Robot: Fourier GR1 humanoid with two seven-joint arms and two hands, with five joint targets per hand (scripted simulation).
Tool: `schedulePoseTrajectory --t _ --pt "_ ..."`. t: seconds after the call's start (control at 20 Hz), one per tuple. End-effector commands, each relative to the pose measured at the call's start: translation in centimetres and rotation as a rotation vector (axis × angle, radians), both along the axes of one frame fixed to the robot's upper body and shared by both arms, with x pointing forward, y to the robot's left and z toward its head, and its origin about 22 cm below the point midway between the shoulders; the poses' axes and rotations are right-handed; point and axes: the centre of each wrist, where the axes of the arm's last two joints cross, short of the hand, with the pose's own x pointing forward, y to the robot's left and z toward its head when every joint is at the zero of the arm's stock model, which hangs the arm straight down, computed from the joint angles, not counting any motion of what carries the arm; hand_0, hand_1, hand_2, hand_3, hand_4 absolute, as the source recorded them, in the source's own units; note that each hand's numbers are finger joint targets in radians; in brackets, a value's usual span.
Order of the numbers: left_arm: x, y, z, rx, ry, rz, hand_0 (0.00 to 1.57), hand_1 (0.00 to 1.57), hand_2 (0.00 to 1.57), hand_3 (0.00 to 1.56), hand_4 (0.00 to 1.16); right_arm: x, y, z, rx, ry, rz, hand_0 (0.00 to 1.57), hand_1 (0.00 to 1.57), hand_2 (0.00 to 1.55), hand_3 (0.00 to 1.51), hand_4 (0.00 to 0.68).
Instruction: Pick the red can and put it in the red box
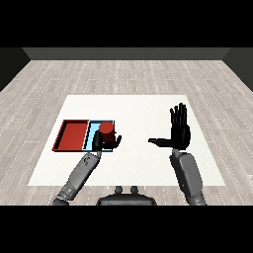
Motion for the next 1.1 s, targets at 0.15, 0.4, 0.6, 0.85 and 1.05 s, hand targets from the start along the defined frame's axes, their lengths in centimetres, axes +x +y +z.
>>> schedulePoseTrajectory --t 0.15,0.4,0.6,0.85,1.05 --pt "0.8 4.8 2.3 0.124 -0.038 0.109 1.57 1.57 1.55 1.44 1.12 -2.2 -4.2 -5.1 -0.067 0.111 -0.062 0.00 0.00 0.00 0.00 0.000" --pt "1.1 6.6 4.0 0.198 -0.018 0.181 1.57 1.57 1.56 1.43 1.13 -2.5 -5.6 -8.9 -0.099 0.204 -0.089 0.00 0.00 0.00 0.00 0.000" --pt "5.0 9.7 4.7 0.309 0.017 0.277 1.42 1.42 1.45 1.39 1.11 -3.4 -5.1 -11.3 -0.085 0.238 -0.106 0.00 0.00 0.00 0.00 0.000" --pt "8.8 15.7 3.5 0.367 0.173 0.404 1.54 1.54 1.52 1.45 1.08 -3.4 -5.6 -11.4 -0.074 0.246 -0.114 0.00 0.00 0.00 0.00 0.000" --pt "6.7 20.2 -1.8 0.394 0.303 0.497 1.57 1.57 1.57 1.48 1.11 -1.5 -6.4 -11.8 -0.114 0.240 -0.100 0.00 0.00 0.00 0.00 0.000"
